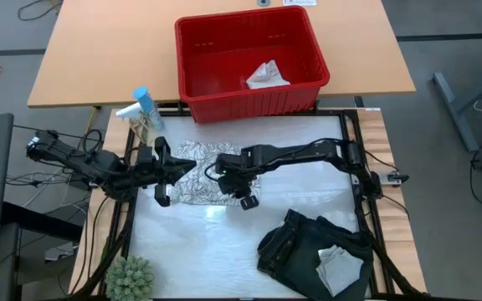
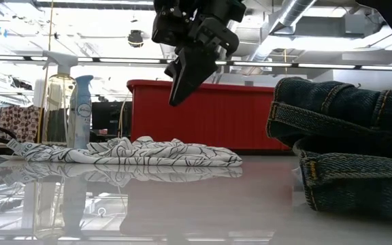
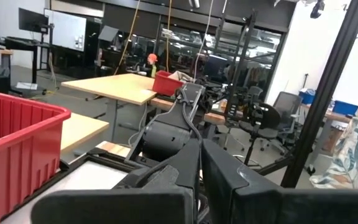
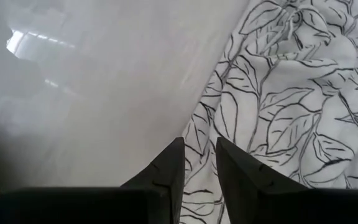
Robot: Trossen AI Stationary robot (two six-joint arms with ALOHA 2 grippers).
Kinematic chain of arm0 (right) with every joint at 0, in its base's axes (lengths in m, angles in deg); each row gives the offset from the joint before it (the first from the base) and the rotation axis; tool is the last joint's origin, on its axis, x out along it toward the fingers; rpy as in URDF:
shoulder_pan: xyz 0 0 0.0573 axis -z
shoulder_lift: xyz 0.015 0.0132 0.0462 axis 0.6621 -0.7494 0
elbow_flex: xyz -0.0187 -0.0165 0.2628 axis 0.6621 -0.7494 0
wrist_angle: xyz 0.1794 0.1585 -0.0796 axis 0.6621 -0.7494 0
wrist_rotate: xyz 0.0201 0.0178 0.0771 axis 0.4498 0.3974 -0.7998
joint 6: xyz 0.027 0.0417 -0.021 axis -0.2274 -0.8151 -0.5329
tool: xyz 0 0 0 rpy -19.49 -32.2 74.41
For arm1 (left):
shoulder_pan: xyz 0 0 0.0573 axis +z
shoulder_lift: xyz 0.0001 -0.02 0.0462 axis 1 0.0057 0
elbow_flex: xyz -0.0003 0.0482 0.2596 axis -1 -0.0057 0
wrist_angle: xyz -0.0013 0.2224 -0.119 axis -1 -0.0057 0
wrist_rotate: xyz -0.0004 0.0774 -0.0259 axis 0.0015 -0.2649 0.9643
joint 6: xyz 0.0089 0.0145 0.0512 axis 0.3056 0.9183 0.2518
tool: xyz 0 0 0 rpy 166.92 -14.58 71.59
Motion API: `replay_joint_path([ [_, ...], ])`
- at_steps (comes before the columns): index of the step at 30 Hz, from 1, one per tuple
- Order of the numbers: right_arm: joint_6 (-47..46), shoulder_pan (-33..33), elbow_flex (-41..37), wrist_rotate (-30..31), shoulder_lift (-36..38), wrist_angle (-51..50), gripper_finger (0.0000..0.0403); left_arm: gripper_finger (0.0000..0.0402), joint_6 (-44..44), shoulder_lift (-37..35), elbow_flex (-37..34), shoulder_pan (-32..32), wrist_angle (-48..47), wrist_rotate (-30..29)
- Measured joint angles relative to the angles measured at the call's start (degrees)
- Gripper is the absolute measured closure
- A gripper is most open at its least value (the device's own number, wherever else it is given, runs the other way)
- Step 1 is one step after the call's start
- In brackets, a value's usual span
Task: Fold Laundry from Bin
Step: Fold the white from the red laundry bin
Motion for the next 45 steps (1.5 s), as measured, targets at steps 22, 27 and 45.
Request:
replay_joint_path([
  [22, -2.3, 9.6, -20.5, -20.2, 23.8, 3.6, 0.0287, 0.0395, -1.6, 0.0, 0.0, 0.0, -1.4, 4.7],
  [27, -11.6, 7.2, -33.5, -11.4, 36.0, 10.8, 0.0287, 0.0395, -1.7, 0.0, 0.0, 0.0, -2.1, 4.6],
  [45, -18.3, -2.5, -45.7, 6.2, 25.9, 38.2, 0.0241, 0.0395, -2.9, 0.0, 0.0, 0.0, -5.8, 2.7],
])
